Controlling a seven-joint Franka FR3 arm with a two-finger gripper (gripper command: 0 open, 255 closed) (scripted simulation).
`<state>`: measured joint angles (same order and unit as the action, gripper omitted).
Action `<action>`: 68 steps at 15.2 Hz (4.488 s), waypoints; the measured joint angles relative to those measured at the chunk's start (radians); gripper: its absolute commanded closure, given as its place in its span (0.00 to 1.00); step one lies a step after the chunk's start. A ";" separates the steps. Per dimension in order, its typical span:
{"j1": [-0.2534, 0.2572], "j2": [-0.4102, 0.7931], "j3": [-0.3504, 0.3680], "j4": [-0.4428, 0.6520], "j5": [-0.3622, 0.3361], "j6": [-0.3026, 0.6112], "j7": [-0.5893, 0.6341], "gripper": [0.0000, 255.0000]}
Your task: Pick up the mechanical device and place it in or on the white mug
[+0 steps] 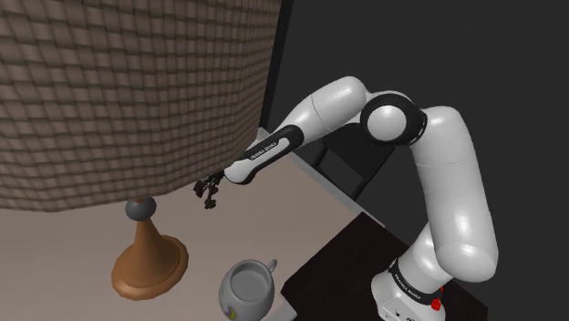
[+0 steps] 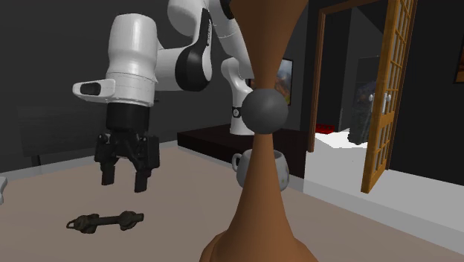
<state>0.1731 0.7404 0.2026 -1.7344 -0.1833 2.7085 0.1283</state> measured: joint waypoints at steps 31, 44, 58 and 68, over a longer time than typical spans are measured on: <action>0.002 0.139 -0.004 0.091 0.002 -0.025 -0.022 1.00; -0.021 0.001 0.025 0.044 0.023 -0.117 -0.029 1.00; -0.044 -0.129 0.055 0.033 0.053 -0.235 -0.043 1.00; -0.031 -0.316 0.072 -0.235 0.081 -0.156 0.025 1.00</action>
<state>0.1418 0.4240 0.2749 -1.9689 -0.1028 2.5521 0.1536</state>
